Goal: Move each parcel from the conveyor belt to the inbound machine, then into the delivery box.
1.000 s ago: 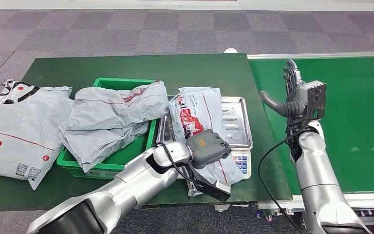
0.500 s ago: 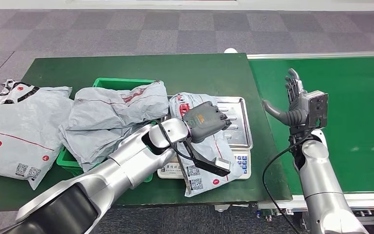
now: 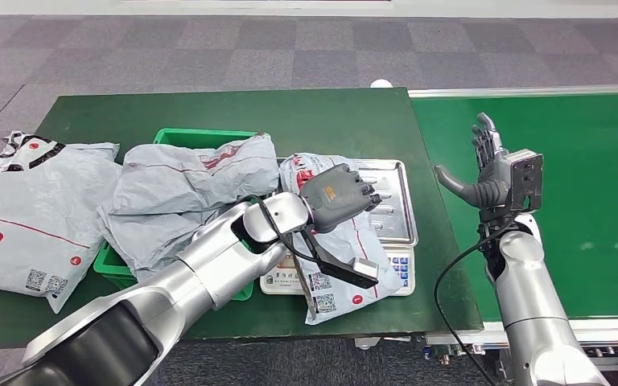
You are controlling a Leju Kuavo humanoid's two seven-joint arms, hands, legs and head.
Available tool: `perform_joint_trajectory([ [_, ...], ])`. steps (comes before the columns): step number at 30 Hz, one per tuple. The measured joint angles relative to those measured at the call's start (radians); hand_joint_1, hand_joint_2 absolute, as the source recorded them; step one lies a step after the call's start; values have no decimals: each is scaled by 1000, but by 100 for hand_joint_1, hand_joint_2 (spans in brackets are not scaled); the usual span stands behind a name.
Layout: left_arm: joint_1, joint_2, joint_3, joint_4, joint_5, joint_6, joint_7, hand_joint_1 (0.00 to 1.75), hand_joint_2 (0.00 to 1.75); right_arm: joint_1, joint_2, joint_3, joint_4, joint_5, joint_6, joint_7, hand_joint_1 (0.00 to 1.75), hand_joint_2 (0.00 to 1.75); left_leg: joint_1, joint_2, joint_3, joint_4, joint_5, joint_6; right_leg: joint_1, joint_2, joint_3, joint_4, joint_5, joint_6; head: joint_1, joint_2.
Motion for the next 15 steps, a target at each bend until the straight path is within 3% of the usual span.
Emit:
perform_joint_trajectory([
  [10, -47, 25, 34, -63, -75, -38, 35, 175, 175, 13, -3, -2, -14, 4, -4, 14, 0, 175, 0, 0, 0, 0, 0, 0, 0, 0, 0, 0, 0, 0, 0, 0],
  [14, -62, 36, 72, -99, -64, -100, 31, 0, 175, 33, -3, -7, -41, 18, 0, 36, 0, 175, 0, 0, 0, 0, 0, 0, 0, 0, 0, 0, 0, 0, 0, 0],
  [15, -61, 38, 88, -103, -32, -136, 18, 0, 175, 34, -3, -9, -44, 22, 0, 40, 0, 175, 0, 0, 0, 0, 0, 0, 0, 1, 0, 0, 0, 0, 0, 0],
])
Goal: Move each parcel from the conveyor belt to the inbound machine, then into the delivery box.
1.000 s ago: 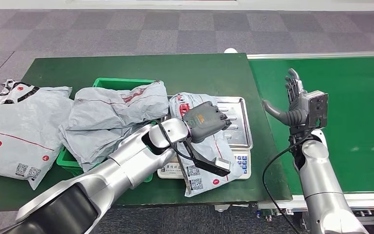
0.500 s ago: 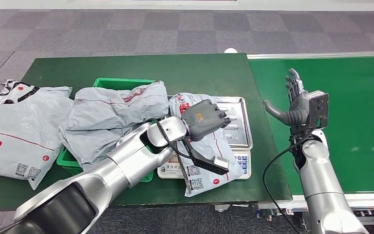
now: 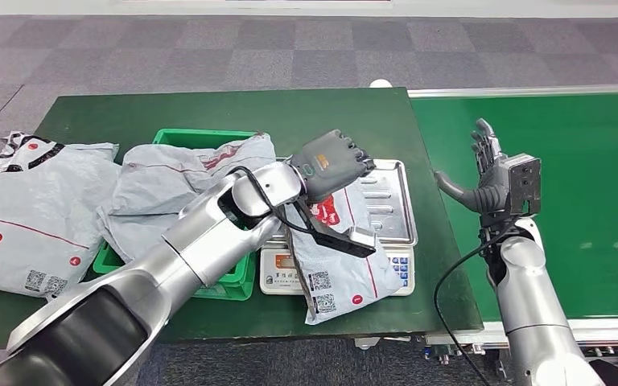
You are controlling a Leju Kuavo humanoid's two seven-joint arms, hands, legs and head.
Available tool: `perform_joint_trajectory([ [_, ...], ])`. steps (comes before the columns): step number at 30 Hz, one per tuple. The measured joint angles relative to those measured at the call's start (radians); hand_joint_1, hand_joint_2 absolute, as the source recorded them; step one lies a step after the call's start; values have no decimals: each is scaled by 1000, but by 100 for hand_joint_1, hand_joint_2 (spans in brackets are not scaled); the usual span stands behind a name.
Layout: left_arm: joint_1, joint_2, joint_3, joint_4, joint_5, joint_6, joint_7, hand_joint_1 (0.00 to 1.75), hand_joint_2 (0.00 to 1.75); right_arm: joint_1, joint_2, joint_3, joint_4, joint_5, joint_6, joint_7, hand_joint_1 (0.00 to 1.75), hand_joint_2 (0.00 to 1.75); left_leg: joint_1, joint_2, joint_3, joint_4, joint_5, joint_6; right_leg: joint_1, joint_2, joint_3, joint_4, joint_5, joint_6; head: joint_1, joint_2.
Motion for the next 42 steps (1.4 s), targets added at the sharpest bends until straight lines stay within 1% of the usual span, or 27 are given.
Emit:
perform_joint_trajectory([
  [2, 6, -3, 39, 6, 91, -87, -32, 0, 175, 5, 0, -8, -8, 4, -3, 8, 0, 175, 0, 0, 0, 0, 0, 0, 0, 0, 0, 0, 0, 0, 0, 0],
  [3, 13, -8, 58, 18, 132, -117, -39, 0, 175, 11, -1, -14, -14, 3, -3, 12, 0, 175, 0, 0, 0, 0, 0, 0, 0, -1, 0, 0, 0, 0, 0, 0],
  [4, 22, -14, 72, 33, 158, -127, -37, 0, 175, 19, -2, -20, -20, 1, -1, 12, 0, 175, 0, -1, 0, 0, 0, 0, 0, -1, 0, 0, 0, 0, 0, 0],
  [8, 67, -37, 98, 104, 199, -65, 15, 0, 175, 53, -3, -43, -26, 3, 11, -11, 0, 175, 0, -1, 0, 0, 0, 0, 0, -1, 0, 0, 0, 0, 0, 0],
  [12, 100, -51, 110, 151, 217, -25, 50, 0, 175, 56, -3, -48, 2, 7, 15, -45, 0, 175, 0, 0, 0, 0, -1, 1, 0, 0, 0, 0, 0, 0, 0, 0],
  [16, 111, -59, 116, 176, 235, -30, 59, 0, 175, 48, -3, -48, 29, 6, 17, -51, 0, 175, 0, 0, -1, 0, -1, 1, 0, -1, 0, 0, 0, 0, 0, 0],
  [20, 128, -65, 147, 197, 293, -62, 72, 0, 175, 35, -3, -48, 63, -8, 19, -68, 0, 175, 0, 0, 0, 0, -1, 1, 0, 0, 0, 0, 0, 0, 0, 0],
  [25, 160, -69, 180, 220, 329, -68, 82, 0, 175, 60, 0, -48, 71, -16, 12, -87, 0, 175, 0, -1, 0, 0, -1, 1, 0, -1, 0, 0, 0, 0, 0, 0],
  [32, 164, -81, 178, 249, 278, -143, 76, 0, 175, 83, 9, -48, 70, -8, 1, -90, 0, 175, 0, -1, 0, 0, -1, 1, 0, -2, 1, 0, -1, 0, 0, 0],
  [37, 147, -98, 133, 268, 199, -231, 67, 0, 175, 82, 19, -48, 70, 2, 5, -88, 0, 175, 0, -2, 1, 0, -1, 1, 0, -4, 3, 0, -1, 1, 0, 0],
  [42, 138, -107, 111, 279, 191, -244, 67, 0, 175, 82, 25, -48, 70, 3, 5, -87, 0, 175, 0, -2, 2, 0, -1, 1, 0, -4, 4, 0, -1, 1, 0, 0],
])
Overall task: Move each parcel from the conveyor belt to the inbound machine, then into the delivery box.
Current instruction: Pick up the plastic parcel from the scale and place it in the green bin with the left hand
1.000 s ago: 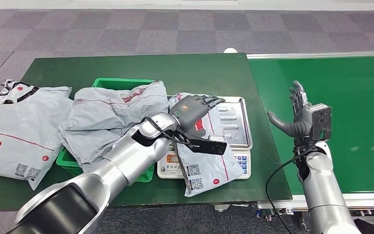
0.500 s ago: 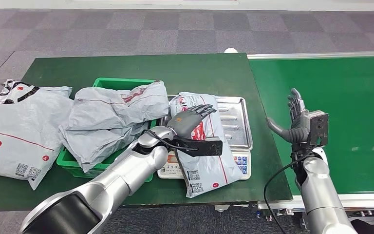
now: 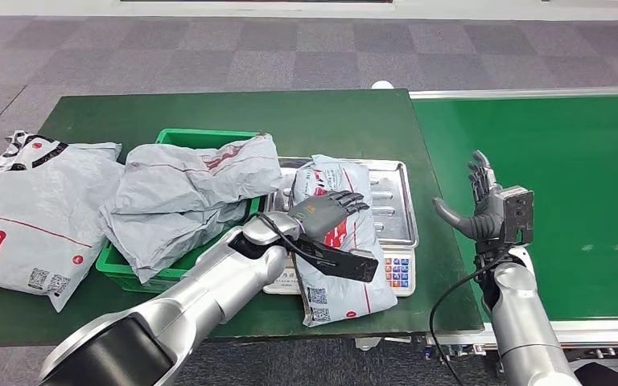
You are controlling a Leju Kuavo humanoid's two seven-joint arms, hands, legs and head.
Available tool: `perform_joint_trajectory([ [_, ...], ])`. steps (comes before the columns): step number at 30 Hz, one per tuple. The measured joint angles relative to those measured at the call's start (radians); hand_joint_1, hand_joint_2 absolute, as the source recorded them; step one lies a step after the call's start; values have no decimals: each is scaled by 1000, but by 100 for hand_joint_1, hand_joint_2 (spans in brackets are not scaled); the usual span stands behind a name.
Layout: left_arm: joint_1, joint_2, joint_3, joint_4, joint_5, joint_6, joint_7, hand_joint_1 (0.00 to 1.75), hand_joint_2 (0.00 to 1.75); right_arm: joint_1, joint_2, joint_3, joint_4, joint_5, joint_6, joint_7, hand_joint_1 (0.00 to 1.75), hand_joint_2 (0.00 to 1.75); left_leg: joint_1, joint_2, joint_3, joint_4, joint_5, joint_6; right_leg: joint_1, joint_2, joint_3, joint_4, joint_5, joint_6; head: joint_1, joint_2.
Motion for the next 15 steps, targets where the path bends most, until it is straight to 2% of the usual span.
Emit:
perform_joint_trajectory([
  [15, -2, -4, -12, 14, -1, -1, 0, 0, 175, 0, 7, 0, 0, 0, 2, 0, 0, 175, 0, 0, 1, 0, 0, 0, 0, 0, 1, 0, 0, 0, 0, 0],
])
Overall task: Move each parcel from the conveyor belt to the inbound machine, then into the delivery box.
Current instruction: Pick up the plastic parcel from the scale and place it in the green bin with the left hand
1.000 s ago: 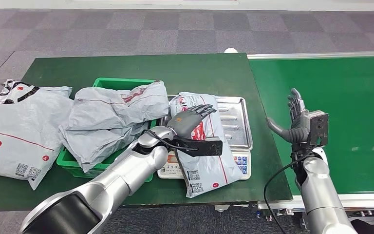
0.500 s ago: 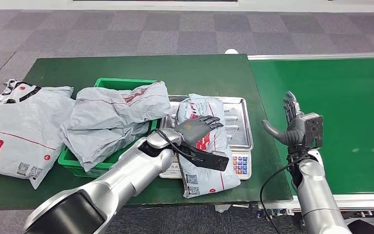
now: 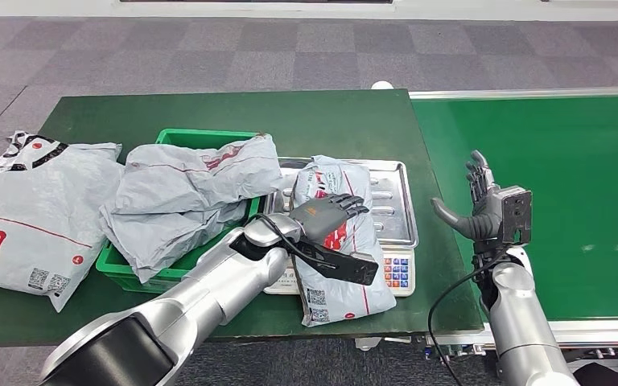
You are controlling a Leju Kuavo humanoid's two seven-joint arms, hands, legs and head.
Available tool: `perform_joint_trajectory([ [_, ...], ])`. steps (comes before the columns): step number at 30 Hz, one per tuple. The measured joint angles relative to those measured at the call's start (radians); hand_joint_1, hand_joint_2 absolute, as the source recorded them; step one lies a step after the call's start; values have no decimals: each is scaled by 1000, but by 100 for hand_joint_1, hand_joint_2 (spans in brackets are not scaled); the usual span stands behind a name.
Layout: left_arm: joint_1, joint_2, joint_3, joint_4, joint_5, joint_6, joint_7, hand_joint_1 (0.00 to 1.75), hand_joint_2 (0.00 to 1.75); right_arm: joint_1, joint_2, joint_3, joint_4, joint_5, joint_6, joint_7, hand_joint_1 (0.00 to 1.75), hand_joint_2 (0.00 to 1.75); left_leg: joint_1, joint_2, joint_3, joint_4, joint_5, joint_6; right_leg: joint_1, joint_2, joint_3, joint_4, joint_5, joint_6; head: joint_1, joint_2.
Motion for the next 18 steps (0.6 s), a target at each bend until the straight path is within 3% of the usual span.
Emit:
perform_joint_trajectory([
  [17, 0, -2, 0, 5, 0, -1, 0, 0, 175, 0, 0, 0, 0, 0, 0, 0, 0, 175, 0, 0, 0, 0, 0, 0, 0, 0, 0, 0, 0, 0, 0, 0],
  [18, 0, -2, 0, 5, 0, -1, 0, 44, 175, 0, 0, 0, 0, 0, 0, 0, 0, 175, 0, 0, 0, 0, 0, 0, 0, 0, 0, 0, 0, 0, 0, 0],
])
